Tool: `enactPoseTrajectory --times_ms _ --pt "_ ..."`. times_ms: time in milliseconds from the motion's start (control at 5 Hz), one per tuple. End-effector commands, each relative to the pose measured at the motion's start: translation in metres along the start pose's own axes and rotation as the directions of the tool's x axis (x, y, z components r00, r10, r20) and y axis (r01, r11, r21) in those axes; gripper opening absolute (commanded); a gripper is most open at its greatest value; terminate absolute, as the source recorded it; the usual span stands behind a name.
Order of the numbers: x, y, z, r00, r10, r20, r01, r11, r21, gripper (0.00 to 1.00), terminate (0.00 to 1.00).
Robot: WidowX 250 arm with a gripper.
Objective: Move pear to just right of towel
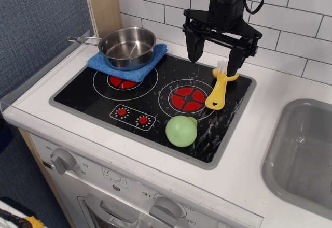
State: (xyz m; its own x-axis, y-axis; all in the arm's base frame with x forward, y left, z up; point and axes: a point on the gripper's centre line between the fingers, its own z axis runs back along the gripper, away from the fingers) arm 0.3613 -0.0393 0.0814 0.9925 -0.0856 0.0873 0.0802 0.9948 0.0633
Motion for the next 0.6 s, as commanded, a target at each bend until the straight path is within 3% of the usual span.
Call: enactPoseTrajectory --times_ms 0,400 --pt "0.0 0.0 0.0 1.0 0.0 0.0 0.0 1.0 0.0 1.0 0.0" --pt "-0.055 -0.015 0.009 0.997 -0.076 0.006 0.076 0.996 -0.054 1.0 0.0"
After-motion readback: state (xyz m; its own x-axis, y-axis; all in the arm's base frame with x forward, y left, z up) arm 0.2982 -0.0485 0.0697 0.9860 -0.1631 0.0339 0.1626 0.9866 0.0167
